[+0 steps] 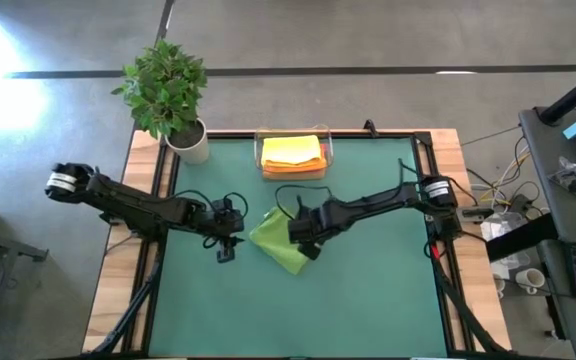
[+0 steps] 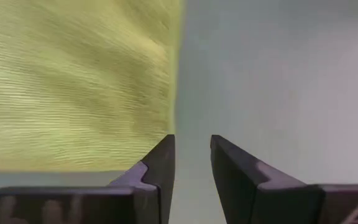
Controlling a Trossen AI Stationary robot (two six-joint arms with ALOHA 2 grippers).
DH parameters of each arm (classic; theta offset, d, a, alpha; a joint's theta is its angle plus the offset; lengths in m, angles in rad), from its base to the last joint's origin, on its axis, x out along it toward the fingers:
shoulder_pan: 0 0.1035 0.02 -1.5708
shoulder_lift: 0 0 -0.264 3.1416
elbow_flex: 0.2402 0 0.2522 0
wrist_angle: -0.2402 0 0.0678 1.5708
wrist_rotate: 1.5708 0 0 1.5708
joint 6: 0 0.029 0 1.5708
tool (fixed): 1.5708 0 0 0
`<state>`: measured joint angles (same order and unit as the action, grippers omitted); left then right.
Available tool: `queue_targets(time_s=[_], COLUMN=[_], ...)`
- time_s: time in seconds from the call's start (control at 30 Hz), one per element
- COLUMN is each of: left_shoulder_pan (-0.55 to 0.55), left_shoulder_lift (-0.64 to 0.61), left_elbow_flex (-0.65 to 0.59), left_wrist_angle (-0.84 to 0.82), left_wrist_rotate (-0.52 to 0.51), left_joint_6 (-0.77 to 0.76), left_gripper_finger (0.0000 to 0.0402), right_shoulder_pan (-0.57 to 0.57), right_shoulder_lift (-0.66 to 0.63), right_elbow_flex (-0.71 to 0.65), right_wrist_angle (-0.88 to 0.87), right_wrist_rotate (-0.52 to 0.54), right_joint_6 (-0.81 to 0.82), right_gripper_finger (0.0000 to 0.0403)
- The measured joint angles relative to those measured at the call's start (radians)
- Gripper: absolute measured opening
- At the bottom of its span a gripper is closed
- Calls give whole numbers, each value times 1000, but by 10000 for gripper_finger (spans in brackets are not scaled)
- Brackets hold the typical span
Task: Fold microfiber towels
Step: Put the green microfiber cloth into the bin
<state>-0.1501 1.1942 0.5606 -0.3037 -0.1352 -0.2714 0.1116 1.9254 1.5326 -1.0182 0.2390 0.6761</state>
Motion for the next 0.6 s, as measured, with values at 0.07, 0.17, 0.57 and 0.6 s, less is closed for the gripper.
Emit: queue_targets(time_s=[0.07, 0.17, 0.57, 0.6], left_shoulder_pan=[0, 0, 0, 0], left_shoulder_lift=[0, 0, 0, 0], left_elbow_flex=[2, 3, 3, 3], left_wrist_angle=[14, 50, 134, 134], left_wrist_rotate=[-2, -25, -64, -63], left_joint_6=[0, 0, -3, -4], left_gripper_finger=[136, 136, 136, 136], right_shoulder_pan=[15, 49, 114, 115], right_shoulder_lift=[-29, -53, 26, 36], right_elbow_flex=[0, 1, -2, -2], right_wrist_angle=[29, 134, 424, 428], right_wrist_rotate=[-7, -14, -63, -60], right_joint_6=[-18, -43, -35, -33], right_gripper_finger=[95, 95, 95, 95])
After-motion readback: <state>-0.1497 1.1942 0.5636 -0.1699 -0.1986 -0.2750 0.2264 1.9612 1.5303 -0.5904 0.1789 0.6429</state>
